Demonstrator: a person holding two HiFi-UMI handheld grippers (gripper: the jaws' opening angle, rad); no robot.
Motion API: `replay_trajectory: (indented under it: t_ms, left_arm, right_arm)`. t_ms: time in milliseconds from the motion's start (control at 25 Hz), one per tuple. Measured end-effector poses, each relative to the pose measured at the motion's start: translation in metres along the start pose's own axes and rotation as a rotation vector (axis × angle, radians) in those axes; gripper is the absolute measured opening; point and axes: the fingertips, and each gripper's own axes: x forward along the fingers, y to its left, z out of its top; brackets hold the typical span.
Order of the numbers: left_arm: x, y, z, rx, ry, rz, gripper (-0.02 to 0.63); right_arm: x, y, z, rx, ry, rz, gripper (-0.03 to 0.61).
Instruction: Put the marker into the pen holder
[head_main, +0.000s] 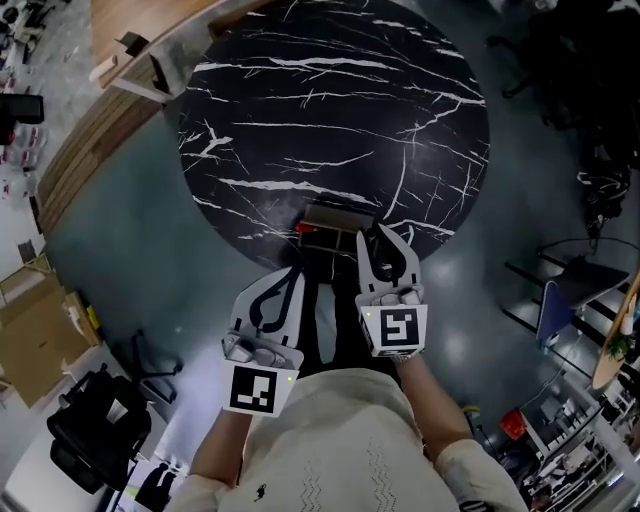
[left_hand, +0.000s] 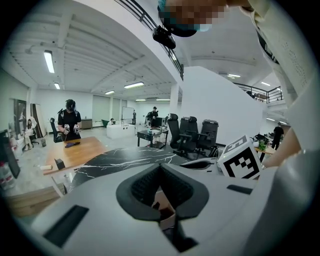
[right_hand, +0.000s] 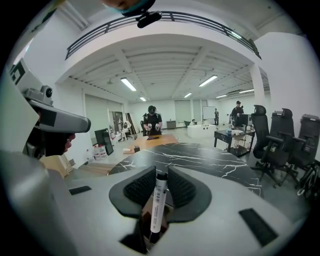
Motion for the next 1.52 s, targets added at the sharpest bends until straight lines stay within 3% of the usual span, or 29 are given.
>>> replay_trajectory:
  t_ms: [360, 560, 640, 840, 1040, 1240, 1360, 1520]
  left_arm:
    - [0.001, -0.005, -0.006, 0.006, 0.003, -0.018, 0.010]
    - [-0.002, -0.010, -0.012, 0.096, 0.038, -0.060, 0.010]
    - [-0.003, -0.011, -0.015, 0.169, 0.064, -0.090, 0.010]
    - [-0.003, -0.009, -0.008, 0.023, 0.007, -0.035, 0.009]
    - [-0.003, -0.015, -0.013, 0.215, 0.070, -0.108, 0.009]
    - [-0.004, -0.019, -0.010, 0.201, 0.058, -0.110, 0.010]
    - [-0.005, -0.019, -0.005, 0.146, 0.024, -0.086, 0.010]
    - [-0.009, -0.022, 0.001, 0.239, 0.019, -0.112, 0.011]
  right_arm:
    - [0.000, 0.001, -0.005, 0.005, 0.019, -0.003, 0.089]
    - [-0.007, 0.000, -0.001, 0.007, -0.007, -0.007, 0.081]
    - [-0.008, 0.000, 0.000, 0.002, -0.007, -0.009, 0.081]
    - [-0.010, 0.002, 0.000, -0.016, -0.008, -0.003, 0.081]
    - [-0.013, 0.002, -0.002, -0.004, 0.001, 0.001, 0.081]
    - [-0.015, 0.004, 0.001, -0.007, -0.007, 0.010, 0.081]
    - [-0.019, 0.005, 0.005, -0.007, -0.007, 0.008, 0.081]
    - [-0.031, 0.007, 0.029, -0.004, -0.064, 0.012, 0.055]
